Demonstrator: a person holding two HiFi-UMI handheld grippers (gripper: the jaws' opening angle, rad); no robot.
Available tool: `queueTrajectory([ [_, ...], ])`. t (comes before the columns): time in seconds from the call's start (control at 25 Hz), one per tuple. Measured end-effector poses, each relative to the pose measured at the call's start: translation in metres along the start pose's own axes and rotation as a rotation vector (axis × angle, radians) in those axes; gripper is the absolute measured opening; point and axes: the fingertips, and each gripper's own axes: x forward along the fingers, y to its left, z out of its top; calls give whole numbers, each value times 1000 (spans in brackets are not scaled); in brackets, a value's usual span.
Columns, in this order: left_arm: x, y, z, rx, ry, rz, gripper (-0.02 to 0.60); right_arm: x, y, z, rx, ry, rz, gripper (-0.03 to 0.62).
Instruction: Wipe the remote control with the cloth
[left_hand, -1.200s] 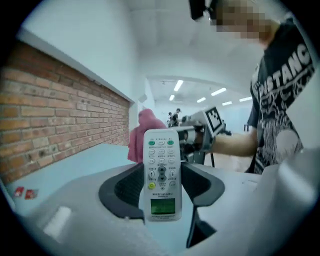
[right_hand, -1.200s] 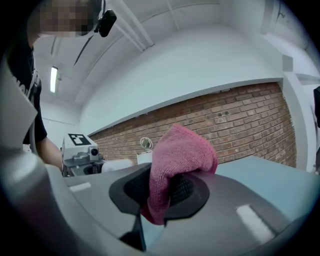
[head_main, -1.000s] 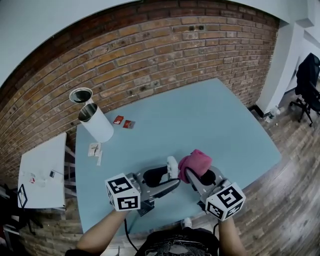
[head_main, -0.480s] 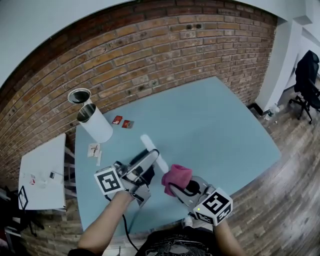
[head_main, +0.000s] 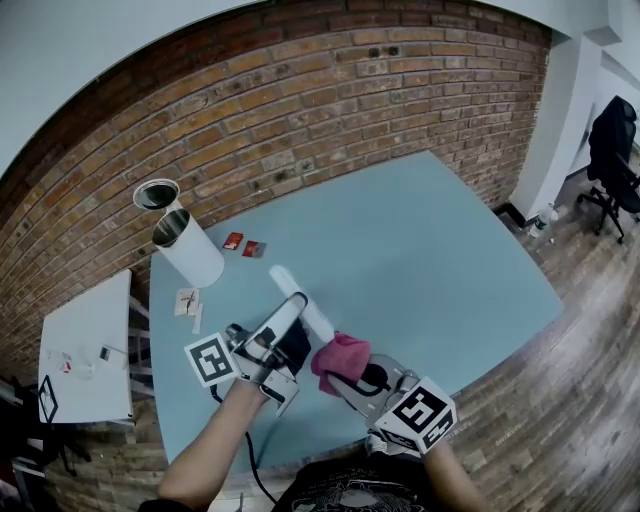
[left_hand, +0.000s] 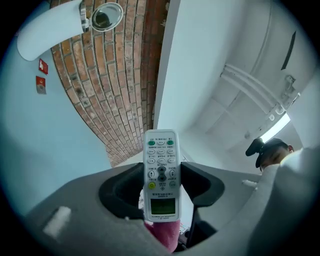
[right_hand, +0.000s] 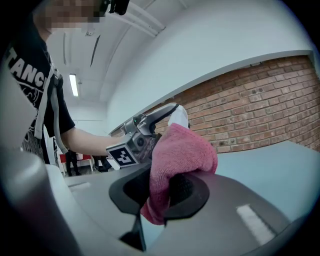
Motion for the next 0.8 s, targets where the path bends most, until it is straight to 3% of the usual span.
queueTrajectory([
  [0.28, 6, -18, -7, -47, 41, -96, 233, 4, -2, -11, -27, 36, -5, 63],
  [0.52, 6, -31, -20, -65, 133, -155, 233, 6, -3, -19, -108, 97, -27, 63],
  [0.8, 6, -35, -35, -103, 220, -198, 233, 5, -3, -17, -127, 99, -25, 63],
])
